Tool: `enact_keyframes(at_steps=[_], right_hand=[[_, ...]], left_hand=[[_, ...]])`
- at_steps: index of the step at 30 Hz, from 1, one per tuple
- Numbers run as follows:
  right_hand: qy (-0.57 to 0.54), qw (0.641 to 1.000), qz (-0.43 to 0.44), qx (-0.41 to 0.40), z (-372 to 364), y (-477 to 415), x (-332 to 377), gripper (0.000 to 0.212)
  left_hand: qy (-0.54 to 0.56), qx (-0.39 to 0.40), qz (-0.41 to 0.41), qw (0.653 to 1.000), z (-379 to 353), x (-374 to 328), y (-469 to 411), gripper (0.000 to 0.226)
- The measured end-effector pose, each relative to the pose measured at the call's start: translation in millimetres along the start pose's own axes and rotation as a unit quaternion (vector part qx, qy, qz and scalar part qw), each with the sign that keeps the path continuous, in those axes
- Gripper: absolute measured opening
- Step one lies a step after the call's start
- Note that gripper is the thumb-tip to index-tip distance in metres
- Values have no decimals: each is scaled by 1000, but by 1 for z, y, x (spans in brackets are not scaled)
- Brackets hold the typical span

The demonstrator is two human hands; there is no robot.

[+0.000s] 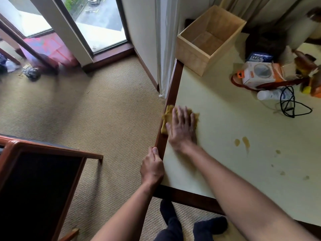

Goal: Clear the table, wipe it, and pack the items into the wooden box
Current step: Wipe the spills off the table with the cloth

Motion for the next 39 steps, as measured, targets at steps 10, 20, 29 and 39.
enact_keyframes(at_steps=[10, 20, 29, 39], right_hand=[[55, 996, -65, 2, 52, 73, -158, 73], [24, 998, -59, 22, 60, 90, -156, 66], [49, 991, -122, 4, 74, 66, -224, 66], [25, 997, 30, 61, 47, -110, -148, 66]], left_hand=[[-80, -63, -123, 987, -8, -1, 16, 56], [-222, -8, -372, 901, -66, -54, 64, 62], [-268, 42, -383, 883, -108, -105, 62, 67], [-278, 37, -389, 878, -112, -103, 58, 69]])
Point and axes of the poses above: each hand's wrist, its own y-axis away from the middle knuckle, its own z-axis out of the back of the hand, x = y × z, the point moved 4 cm from there along -y, towards the middle knuckle, and after that the axes turned 15 degrees about -x, right-handed, at the moved point
